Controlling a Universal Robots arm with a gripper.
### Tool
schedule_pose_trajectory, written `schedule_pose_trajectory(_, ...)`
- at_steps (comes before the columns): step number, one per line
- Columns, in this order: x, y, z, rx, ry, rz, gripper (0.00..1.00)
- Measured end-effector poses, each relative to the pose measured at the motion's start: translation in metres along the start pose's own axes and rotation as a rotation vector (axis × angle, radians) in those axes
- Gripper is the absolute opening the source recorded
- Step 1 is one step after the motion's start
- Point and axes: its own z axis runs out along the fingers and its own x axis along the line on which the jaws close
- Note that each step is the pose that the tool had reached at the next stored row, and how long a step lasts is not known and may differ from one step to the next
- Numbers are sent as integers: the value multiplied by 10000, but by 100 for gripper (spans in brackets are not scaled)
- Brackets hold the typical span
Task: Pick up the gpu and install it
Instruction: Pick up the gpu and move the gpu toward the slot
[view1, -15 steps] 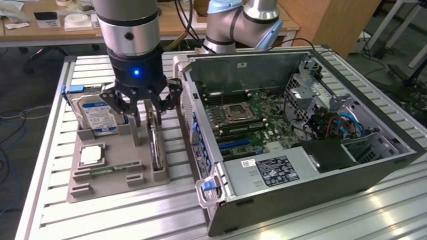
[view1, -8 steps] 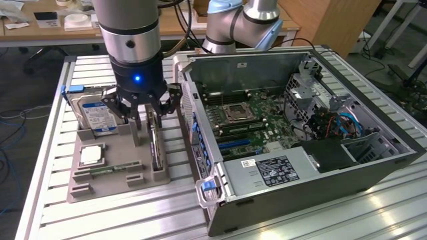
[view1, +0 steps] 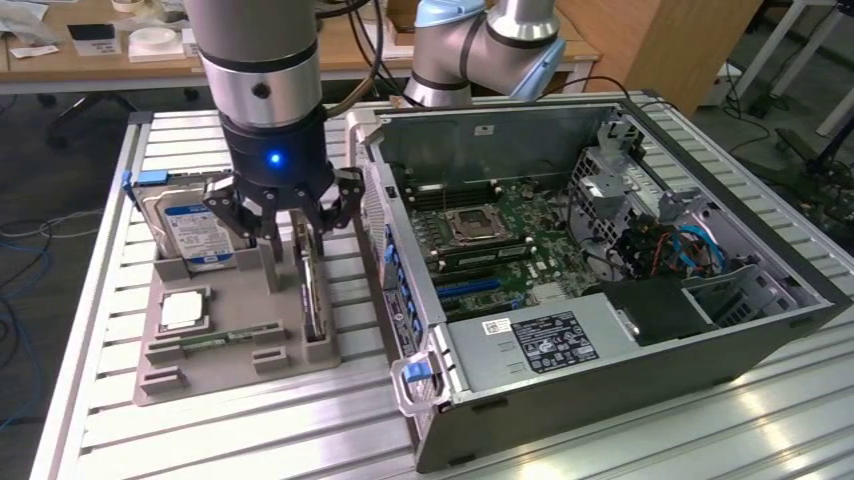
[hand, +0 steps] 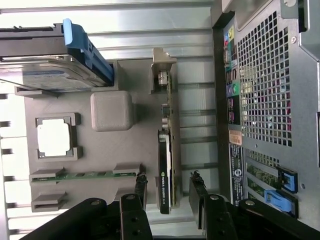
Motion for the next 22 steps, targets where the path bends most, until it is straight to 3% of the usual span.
schedule_pose_trajectory(15,-14,-4,116,-22,3,2,47)
schedule_pose_trajectory(22,-12,-10,237,-21,4,1,47)
